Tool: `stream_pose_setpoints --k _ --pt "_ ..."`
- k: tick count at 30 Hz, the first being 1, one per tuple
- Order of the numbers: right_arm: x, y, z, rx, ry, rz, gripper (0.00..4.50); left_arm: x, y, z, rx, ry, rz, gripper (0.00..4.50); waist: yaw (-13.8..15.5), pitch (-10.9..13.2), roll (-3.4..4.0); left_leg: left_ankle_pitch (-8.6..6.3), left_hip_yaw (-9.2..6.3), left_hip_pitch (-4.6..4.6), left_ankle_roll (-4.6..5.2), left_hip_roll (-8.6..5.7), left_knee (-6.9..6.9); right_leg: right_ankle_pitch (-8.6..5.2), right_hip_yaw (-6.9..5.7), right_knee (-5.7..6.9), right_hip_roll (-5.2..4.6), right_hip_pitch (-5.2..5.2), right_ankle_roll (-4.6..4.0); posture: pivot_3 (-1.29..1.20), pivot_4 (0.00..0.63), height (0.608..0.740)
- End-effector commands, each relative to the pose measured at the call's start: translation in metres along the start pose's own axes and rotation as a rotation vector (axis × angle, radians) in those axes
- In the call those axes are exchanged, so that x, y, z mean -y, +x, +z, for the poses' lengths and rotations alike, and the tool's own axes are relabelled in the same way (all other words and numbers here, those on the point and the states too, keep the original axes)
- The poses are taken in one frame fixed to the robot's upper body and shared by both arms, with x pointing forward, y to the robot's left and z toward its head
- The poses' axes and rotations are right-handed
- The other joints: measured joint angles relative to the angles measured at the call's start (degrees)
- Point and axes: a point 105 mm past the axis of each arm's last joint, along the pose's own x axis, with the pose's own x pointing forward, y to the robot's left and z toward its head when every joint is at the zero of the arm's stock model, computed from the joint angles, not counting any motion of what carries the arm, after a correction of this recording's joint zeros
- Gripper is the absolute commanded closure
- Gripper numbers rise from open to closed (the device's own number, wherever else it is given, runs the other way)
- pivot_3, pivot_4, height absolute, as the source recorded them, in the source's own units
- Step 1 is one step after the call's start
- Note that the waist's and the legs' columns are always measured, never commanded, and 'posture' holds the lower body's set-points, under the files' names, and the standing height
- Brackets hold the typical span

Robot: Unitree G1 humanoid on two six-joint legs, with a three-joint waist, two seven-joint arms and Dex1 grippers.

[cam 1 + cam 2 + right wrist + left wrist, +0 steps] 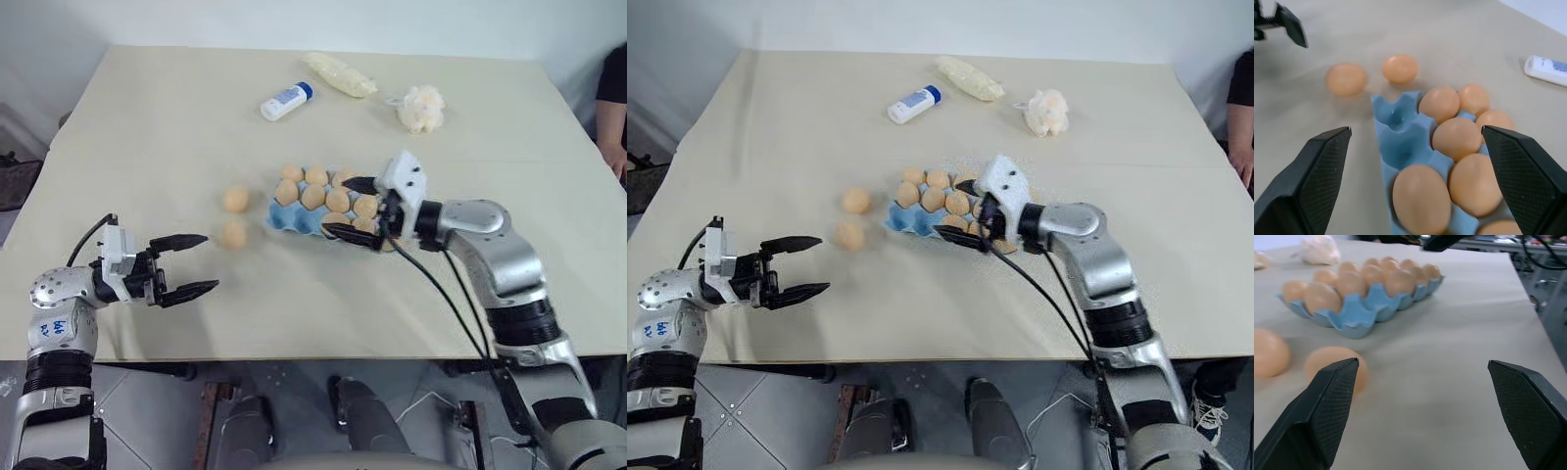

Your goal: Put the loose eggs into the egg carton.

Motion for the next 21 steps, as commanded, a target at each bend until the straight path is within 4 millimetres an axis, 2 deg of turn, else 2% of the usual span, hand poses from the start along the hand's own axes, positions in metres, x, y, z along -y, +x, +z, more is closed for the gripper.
stream_pose_setpoints --k 1,4,11,16,20,21 --pt "0.005 -0.027 0.008 0.046 -0.015 0.009 0.03 -0.016 -0.004 0.019 0.044 0.076 0.123 0.00 0.0 0.0 0.00 0.00 0.01 0.00 0.00 -0.01 0.00 0.00 0.01 0.00 -0.01 0.00 0.00 0.00 0.150 0.740" --pt "-0.001 -0.048 0.004 0.076 -0.029 0.065 0.03 -0.025 -0.006 0.024 0.065 0.082 0.232 0.00 0.1 0.0 0.00 -0.01 -0.01 0.01 0.01 -0.01 0.01 0.01 0.00 0.00 -0.01 0.03 0.02 0.00 0.150 0.740" --pt "0.005 -0.087 -0.012 0.165 0.027 0.078 0.03 -0.044 -0.004 0.028 0.139 0.084 0.577 0.00 0.0 0.0 0.00 0.02 0.05 0.19 0.03 -0.01 0.08 0.12 0.11 0.07 0.04 0.17 0.22 0.00 0.150 0.740" --pt "0.001 -0.105 -0.025 0.172 0.044 0.121 0.03 -0.040 -0.010 0.014 0.117 0.000 0.781 0.00 -0.1 0.0 0.01 0.02 0.06 0.21 0.04 -0.02 0.15 0.16 0.18 0.09 0.03 0.21 0.29 0.00 0.150 0.740" --pt "0.009 -0.114 -0.032 0.147 0.061 0.098 0.03 -0.037 -0.017 0.000 0.016 -0.091 0.941 0.00 -0.1 0.0 0.01 0.03 0.08 0.24 0.05 -0.02 0.22 0.20 0.28 0.11 0.04 0.22 0.35 0.00 0.150 0.740" --pt "0.010 -0.116 -0.032 0.145 0.061 0.096 0.03 -0.035 -0.016 0.003 0.022 -0.108 0.970 0.00 -0.1 0.0 0.01 0.03 0.06 0.24 0.06 -0.02 0.25 0.21 0.29 0.12 0.03 0.22 0.36 0.00 0.150 0.740"
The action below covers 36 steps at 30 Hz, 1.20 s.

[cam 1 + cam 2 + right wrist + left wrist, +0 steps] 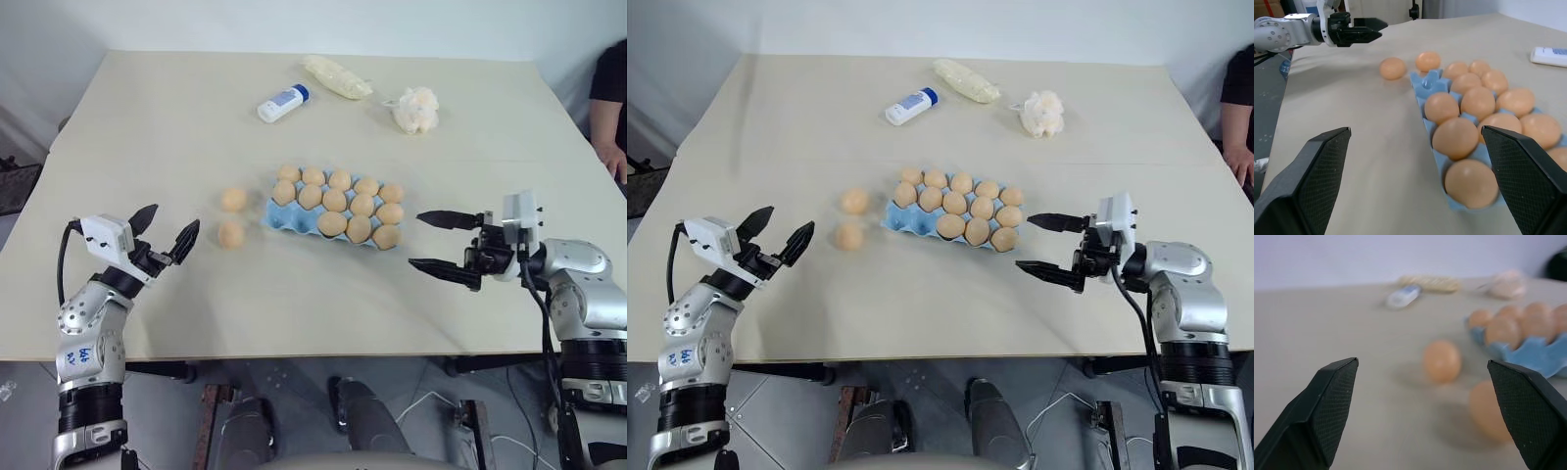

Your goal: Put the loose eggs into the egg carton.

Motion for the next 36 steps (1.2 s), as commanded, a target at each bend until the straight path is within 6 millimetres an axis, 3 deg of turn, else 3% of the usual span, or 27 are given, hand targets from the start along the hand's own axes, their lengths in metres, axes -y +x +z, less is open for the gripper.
stream_pose_setpoints --k 1,10,13,18,21,28,36 --pt "0.006 -0.011 0.010 0.017 -0.041 -0.017 0.03 0.000 -0.004 0.016 0.008 -0.009 0.121 0.00 0.0 0.0 0.00 0.01 -0.03 0.01 0.01 -0.01 0.00 0.01 0.01 0.00 -0.01 0.01 0.01 0.00 0.150 0.740" --pt "0.002 -0.016 0.015 0.046 -0.022 0.017 0.03 0.010 -0.037 0.019 -0.100 -0.058 0.230 0.00 0.0 0.0 0.01 0.01 -0.37 0.05 0.02 -0.03 0.00 0.05 0.10 -0.03 0.00 0.02 -0.02 0.00 0.150 0.740" --pt "0.003 -0.016 0.016 0.042 -0.019 0.018 0.03 0.027 -0.043 0.017 -0.178 -0.009 0.169 0.00 0.0 0.0 0.01 0.01 -0.38 0.04 0.02 -0.05 0.00 0.04 0.11 -0.06 -0.02 0.03 -0.05 0.00 0.150 0.740" --pt "0.005 -0.014 0.017 0.038 -0.020 0.022 0.03 0.046 -0.029 0.018 -0.218 -0.032 0.122 0.00 0.2 0.0 0.01 0.04 -0.41 0.04 0.06 -0.12 0.01 -0.14 0.12 -0.12 -0.08 0.08 -0.48 0.00 0.150 0.740" --pt "0.006 -0.012 0.018 0.030 -0.020 0.023 0.03 0.058 -0.011 0.020 -0.207 -0.034 0.087 0.00 0.2 0.0 0.01 0.08 -0.44 0.04 0.08 -0.14 0.03 -0.11 0.12 -0.16 -0.08 0.12 -0.55 0.00 0.150 0.740" --pt "0.007 -0.009 0.020 0.023 -0.024 0.019 0.03 0.079 0.021 0.009 -0.231 -0.043 0.021 0.00 -0.1 0.0 0.02 0.07 -0.43 0.06 0.08 -0.14 0.06 0.16 0.14 -0.18 -0.03 0.18 -0.07 0.00 0.150 0.740" --pt "-0.001 -0.012 0.025 0.067 -0.019 0.044 0.03 0.080 0.037 -0.008 -0.295 -0.051 0.016 0.00 0.1 0.0 0.03 0.07 -0.48 0.05 0.05 -0.11 0.06 0.16 0.10 -0.15 0.00 0.16 -0.07 0.00 0.150 0.740"
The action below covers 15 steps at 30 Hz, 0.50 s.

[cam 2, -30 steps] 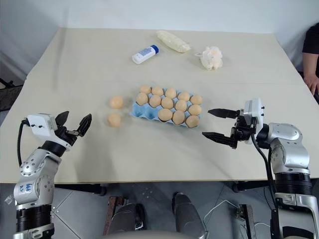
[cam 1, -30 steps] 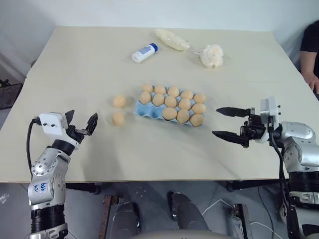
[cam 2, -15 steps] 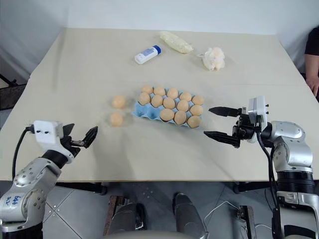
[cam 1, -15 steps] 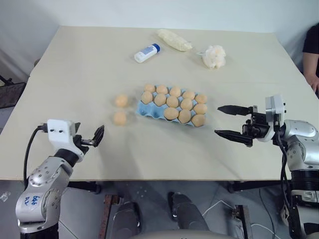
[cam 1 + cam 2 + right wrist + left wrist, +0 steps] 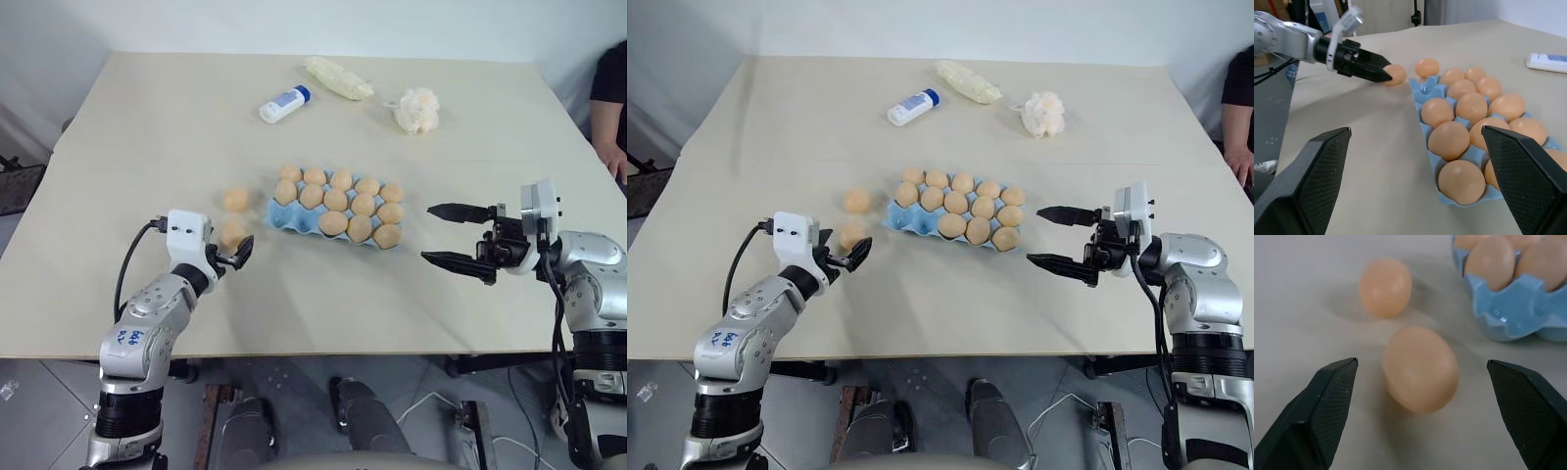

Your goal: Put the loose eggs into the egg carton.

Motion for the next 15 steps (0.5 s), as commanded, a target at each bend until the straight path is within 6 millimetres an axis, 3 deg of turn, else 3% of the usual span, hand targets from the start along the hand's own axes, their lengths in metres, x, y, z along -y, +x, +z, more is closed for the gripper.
stream_pose_setpoints --k 1,12,15 --pt "-0.005 -0.007 0.015 0.053 -0.033 0.017 0.03 0.002 0.006 0.007 0.026 0.019 -0.009 0.00 0.1 0.0 0.00 0.00 0.00 0.00 0.00 -0.02 0.00 0.00 0.00 0.00 -0.02 0.01 0.00 0.00 0.150 0.740" --pt "-0.007 -0.007 0.010 0.036 -0.024 -0.015 0.03 0.010 0.028 0.008 0.019 0.027 -0.078 0.00 0.2 0.0 0.00 0.00 -0.01 0.00 0.01 -0.02 0.00 0.00 0.00 0.00 -0.02 0.01 0.00 0.00 0.150 0.740" --pt "-0.006 -0.008 0.010 0.031 -0.027 -0.025 0.00 0.009 0.035 0.001 -0.014 0.033 -0.085 0.60 0.1 0.0 0.00 0.00 0.01 0.00 0.01 -0.03 0.00 0.01 0.01 -0.01 -0.03 0.01 0.01 0.00 0.150 0.740"
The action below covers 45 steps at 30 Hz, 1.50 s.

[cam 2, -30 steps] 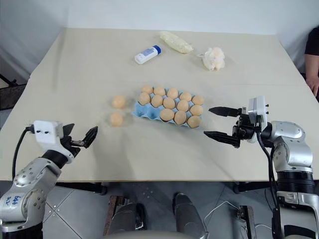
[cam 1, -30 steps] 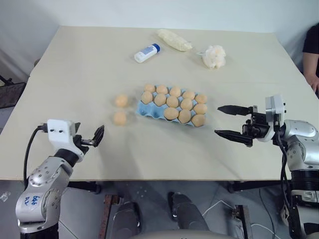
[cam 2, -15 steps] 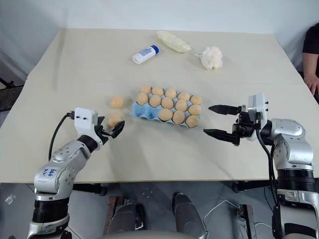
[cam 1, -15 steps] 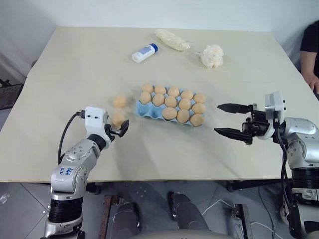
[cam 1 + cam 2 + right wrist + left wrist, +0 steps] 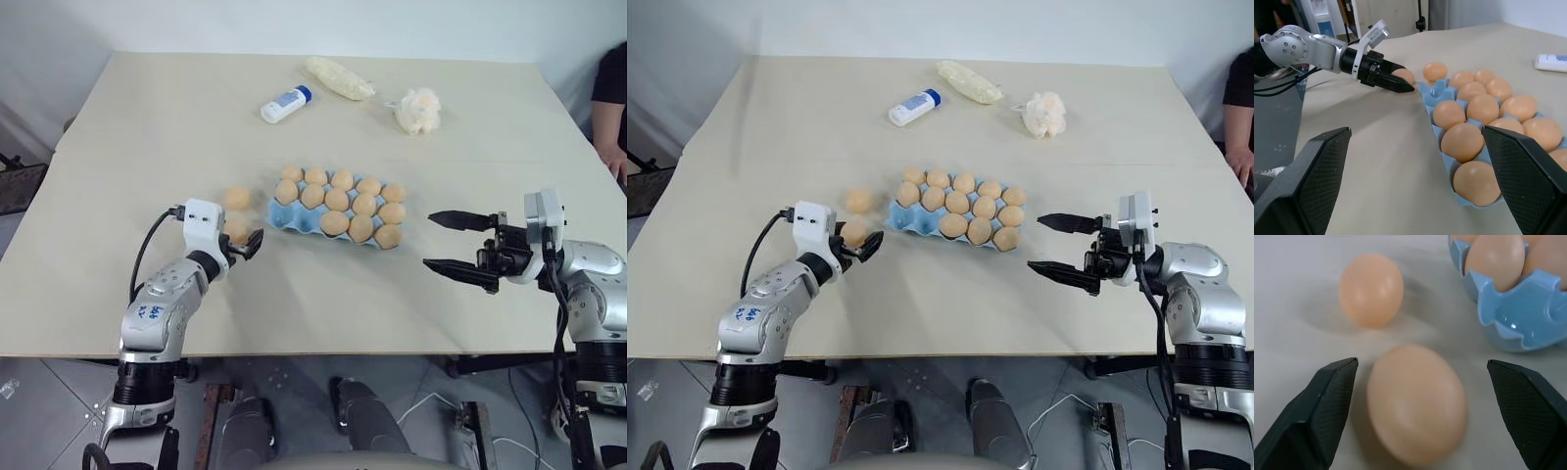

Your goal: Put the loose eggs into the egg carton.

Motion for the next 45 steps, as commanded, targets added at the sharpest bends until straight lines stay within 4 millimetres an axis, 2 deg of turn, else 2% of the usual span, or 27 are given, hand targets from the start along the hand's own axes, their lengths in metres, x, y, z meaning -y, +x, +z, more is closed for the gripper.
stream_pose_setpoints --k 1,6,7,16,18,20,23,29,32,36,38,45 --pt "0.001 -0.005 0.014 0.013 -0.061 -0.023 0.00 0.002 0.004 0.003 0.011 0.016 -0.019 0.90 0.0 0.0 0.00 0.00 0.00 -0.01 0.00 0.00 0.00 0.00 -0.01 0.00 0.00 0.00 0.00 0.00 0.150 0.740" --pt "0.001 -0.007 0.013 0.004 -0.059 -0.039 0.00 0.001 -0.001 0.013 0.038 0.026 -0.025 2.50 0.1 0.0 0.00 0.00 -0.02 -0.01 -0.01 0.02 0.00 0.00 -0.03 0.01 0.00 -0.01 0.00 0.00 0.150 0.740" --pt "0.001 -0.008 0.013 0.002 -0.060 -0.044 0.00 0.001 -0.002 0.018 0.061 0.029 -0.028 2.66 0.1 0.0 0.00 0.00 -0.02 -0.01 0.00 0.02 0.00 0.00 -0.02 0.01 0.00 0.00 0.01 0.00 0.150 0.740" --pt "0.000 -0.012 0.013 -0.002 -0.065 -0.065 0.00 -0.009 -0.025 0.095 0.336 0.113 -0.235 2.73 0.1 0.0 0.01 0.01 0.00 -0.02 -0.03 0.04 0.00 0.00 -0.10 0.02 0.03 -0.01 0.00 0.00 0.150 0.740" --pt "0.000 -0.012 0.012 -0.002 -0.065 -0.070 0.00 -0.005 -0.022 0.105 0.333 0.148 -0.312 2.73 0.2 0.0 0.01 0.01 0.04 -0.01 -0.02 0.02 0.00 0.00 -0.07 0.02 0.00 0.00 0.00 0.00 0.150 0.740" --pt "0.000 -0.012 0.012 -0.001 -0.065 -0.072 0.00 0.007 -0.016 0.110 0.313 0.184 -0.423 2.73 0.2 0.0 0.01 0.01 0.10 -0.02 -0.01 -0.02 0.00 0.00 -0.07 -0.01 -0.01 0.01 0.00 0.00 0.150 0.740" --pt "-0.001 -0.011 0.012 0.007 -0.072 -0.076 0.00 0.025 -0.007 0.106 0.264 0.198 -0.574 2.73 0.5 0.0 0.01 0.01 0.27 -0.07 0.00 -0.03 0.00 0.00 -0.10 -0.07 -0.01 0.01 0.01 0.00 0.150 0.740" --pt "-0.003 -0.012 0.014 0.029 -0.095 -0.082 0.00 0.046 0.015 0.089 0.201 0.227 -0.756 2.73 0.6 0.0 0.02 -0.04 0.50 -0.11 -0.06 0.05 -0.01 -0.01 -0.11 -0.10 0.06 -0.07 0.01 0.00 0.150 0.740" --pt "-0.004 -0.012 0.013 0.027 -0.095 -0.088 0.00 0.052 0.023 0.084 0.188 0.242 -0.788 2.73 0.4 0.0 0.02 -0.04 0.52 -0.12 -0.05 0.04 0.00 -0.01 -0.06 -0.10 0.06 -0.08 0.01 0.00 0.150 0.740" --pt "-0.010 -0.016 0.010 0.024 -0.091 -0.122 0.00 0.077 0.042 0.073 0.159 0.231 -0.833 2.73 1.0 0.0 0.02 -0.05 0.49 -0.15 -0.03 0.02 0.03 -0.01 -0.05 -0.10 0.05 -0.09 0.02 0.00 0.150 0.740" --pt "-0.011 -0.018 0.010 0.023 -0.091 -0.131 0.00 0.078 0.047 0.070 0.149 0.236 -0.824 2.73 1.2 0.0 0.02 -0.07 0.49 -0.18 0.00 0.02 0.06 0.00 -0.02 -0.11 0.05 -0.10 0.02 0.00 0.150 0.740" --pt "-0.011 -0.019 0.010 0.019 -0.088 -0.141 0.00 0.082 0.058 0.072 0.178 0.235 -0.782 0.53 1.5 0.0 0.03 -0.08 0.17 -0.18 0.05 0.02 0.13 0.04 0.05 -0.07 0.06 -0.14 0.10 0.00 0.150 0.740"
